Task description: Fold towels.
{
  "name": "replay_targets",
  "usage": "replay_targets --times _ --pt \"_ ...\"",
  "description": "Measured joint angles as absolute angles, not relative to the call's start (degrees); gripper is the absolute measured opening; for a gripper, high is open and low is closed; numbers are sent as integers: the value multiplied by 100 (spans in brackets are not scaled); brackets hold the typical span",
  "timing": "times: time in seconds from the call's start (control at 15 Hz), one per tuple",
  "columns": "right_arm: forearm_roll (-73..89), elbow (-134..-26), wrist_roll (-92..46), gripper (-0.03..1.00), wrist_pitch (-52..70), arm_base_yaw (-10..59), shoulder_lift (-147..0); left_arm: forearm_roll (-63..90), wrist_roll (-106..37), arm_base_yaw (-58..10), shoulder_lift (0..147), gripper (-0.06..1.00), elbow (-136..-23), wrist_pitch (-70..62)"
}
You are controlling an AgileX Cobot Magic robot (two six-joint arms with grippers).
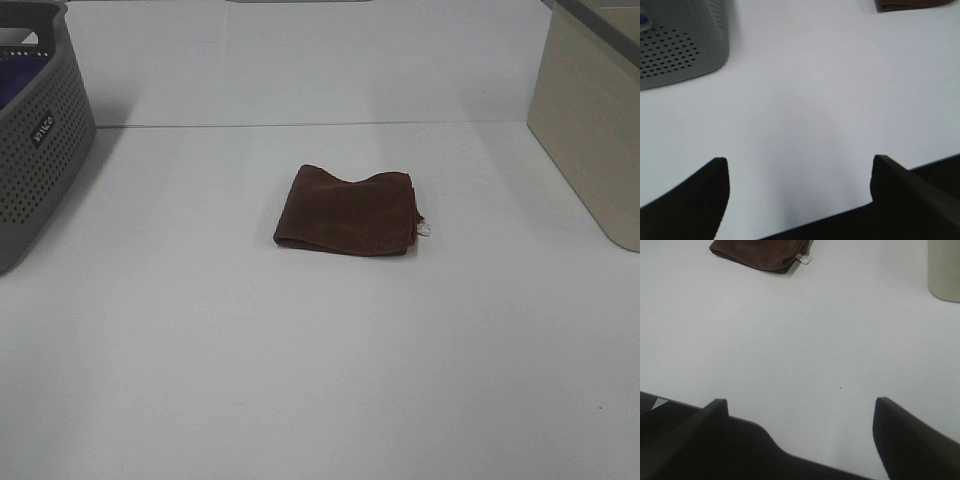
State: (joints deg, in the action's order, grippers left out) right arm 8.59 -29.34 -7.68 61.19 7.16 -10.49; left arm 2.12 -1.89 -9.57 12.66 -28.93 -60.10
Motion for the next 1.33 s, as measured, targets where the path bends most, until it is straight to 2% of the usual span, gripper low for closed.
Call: replay_targets --times 0.07,0.4,0.6,1.33 --pt "871 -2934 -768 77 6113 659 -825 212 -189 -539 1266 73 -2893 -6010" --pt "877 -2934 -768 77 6108 -212 -195 212 -189 -264 642 73 -2893 -6010" --pt "877 -2916 -768 77 6096 -264 29 212 -189 -264 11 73 -2893 -6010" --pt "877 -2911 -768 77 6096 -264 29 212 -189 -264 -29 73 -2893 -6010"
